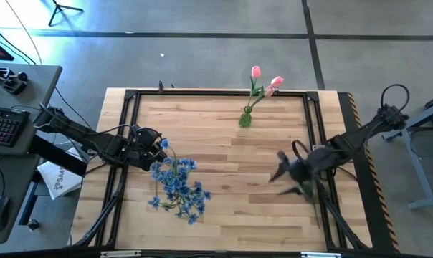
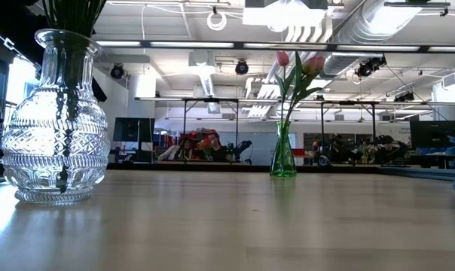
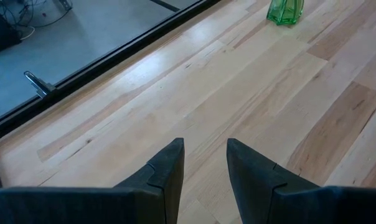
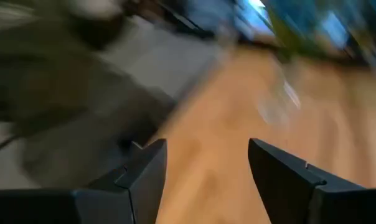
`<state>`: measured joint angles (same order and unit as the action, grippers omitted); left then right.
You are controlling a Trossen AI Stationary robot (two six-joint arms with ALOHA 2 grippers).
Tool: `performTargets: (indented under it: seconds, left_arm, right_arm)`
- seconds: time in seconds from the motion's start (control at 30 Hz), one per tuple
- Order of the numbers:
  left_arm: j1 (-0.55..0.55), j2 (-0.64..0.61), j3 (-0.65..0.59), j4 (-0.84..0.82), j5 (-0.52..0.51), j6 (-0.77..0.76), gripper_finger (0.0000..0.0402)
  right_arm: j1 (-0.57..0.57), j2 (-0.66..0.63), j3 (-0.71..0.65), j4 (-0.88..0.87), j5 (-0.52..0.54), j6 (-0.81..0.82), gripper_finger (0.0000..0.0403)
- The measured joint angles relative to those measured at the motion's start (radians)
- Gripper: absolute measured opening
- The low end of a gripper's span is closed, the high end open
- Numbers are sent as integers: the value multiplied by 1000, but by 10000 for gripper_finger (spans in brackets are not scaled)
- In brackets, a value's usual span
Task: Sort flowers into vase by color
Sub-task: Put the blue flowers into the transparent vase
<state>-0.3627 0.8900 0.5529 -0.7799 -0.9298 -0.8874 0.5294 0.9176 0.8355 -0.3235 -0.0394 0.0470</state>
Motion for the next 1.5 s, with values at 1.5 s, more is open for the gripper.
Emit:
performTargets:
  seconds: [1.5]
  left_arm:
    - [0,0,0,0,2,0,110]
  right_arm:
    - [67,419,0,-898,-140,1527,220]
